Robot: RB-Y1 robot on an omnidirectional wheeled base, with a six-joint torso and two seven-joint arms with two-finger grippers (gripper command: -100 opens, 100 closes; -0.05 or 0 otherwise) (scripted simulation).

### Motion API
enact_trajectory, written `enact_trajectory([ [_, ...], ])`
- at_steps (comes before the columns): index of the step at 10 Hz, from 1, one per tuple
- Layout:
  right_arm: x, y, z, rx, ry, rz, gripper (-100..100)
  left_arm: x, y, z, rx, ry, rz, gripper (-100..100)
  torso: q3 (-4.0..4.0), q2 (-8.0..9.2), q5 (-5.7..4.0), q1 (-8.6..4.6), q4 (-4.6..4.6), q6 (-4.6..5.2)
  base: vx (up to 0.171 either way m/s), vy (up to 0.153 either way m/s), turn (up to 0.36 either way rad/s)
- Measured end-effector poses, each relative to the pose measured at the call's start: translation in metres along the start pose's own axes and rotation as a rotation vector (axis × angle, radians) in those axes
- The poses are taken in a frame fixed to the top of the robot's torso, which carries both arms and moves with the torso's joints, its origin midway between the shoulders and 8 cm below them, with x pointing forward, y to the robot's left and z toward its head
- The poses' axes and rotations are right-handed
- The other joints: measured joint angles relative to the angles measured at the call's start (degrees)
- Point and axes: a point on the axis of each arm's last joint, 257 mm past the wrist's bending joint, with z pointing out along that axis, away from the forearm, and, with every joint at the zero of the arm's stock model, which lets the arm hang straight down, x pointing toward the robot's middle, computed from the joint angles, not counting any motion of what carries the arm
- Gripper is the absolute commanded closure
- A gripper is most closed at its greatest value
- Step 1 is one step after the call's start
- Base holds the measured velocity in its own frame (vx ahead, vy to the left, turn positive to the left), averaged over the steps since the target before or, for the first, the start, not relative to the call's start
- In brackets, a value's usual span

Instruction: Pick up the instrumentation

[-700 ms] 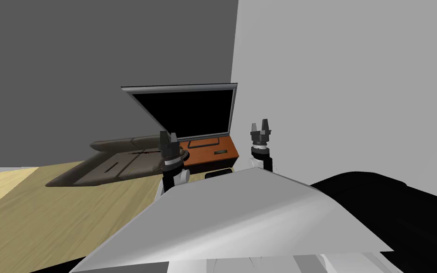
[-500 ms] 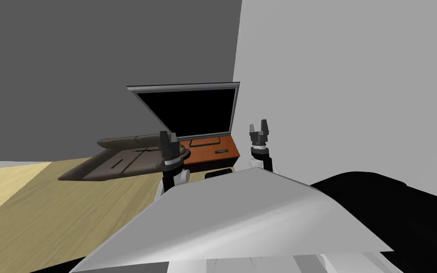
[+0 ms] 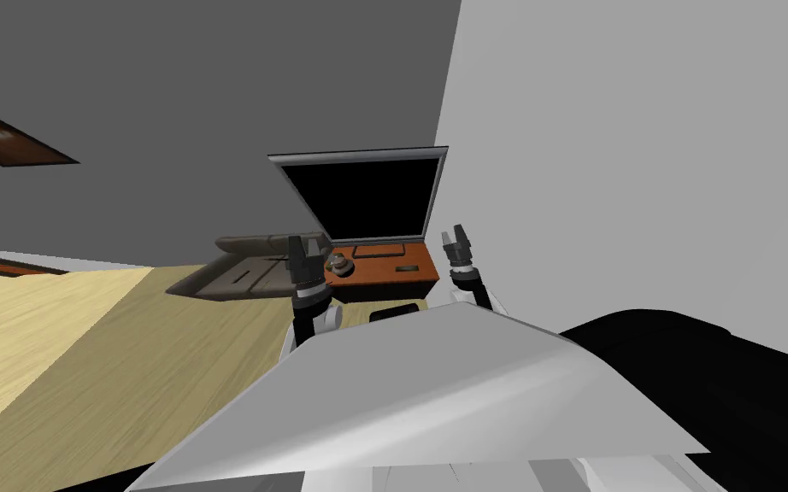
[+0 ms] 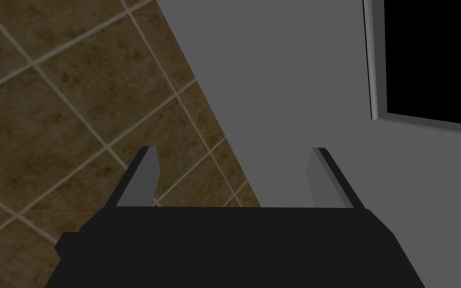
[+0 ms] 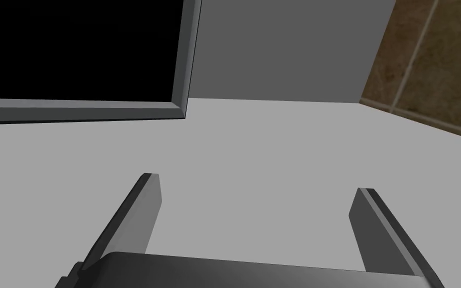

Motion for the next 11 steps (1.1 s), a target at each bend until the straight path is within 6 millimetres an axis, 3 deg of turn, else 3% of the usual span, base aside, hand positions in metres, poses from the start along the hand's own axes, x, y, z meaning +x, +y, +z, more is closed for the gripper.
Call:
enact_trajectory([
  [3,0.021,-0.038,-0.016,0.08,0.085,-0.038,-100,0.0,0.0,0.0,0.0,0.0,0.0,0,-0.04,-0.07,-0.02,-0.1,-0.02,-0.01,-0.057,0.06,0.185],
  [6,0.026,-0.062,-0.032,0.149,0.151,-0.074,-100,0.0,0.0,0.0,0.0,0.0,0.0,0,-0.1,-0.19,-0.04,-0.22,-0.03,0.04,-0.026,0.049,0.173],
  [11,0.045,-0.123,-0.081,0.307,0.304,-0.159,-100,0.0,0.0,0.0,0.0,0.0,0.0,0,-0.16,-0.28,-0.04,-0.24,-0.06,0.05,-0.007,0.05,0.225],
])
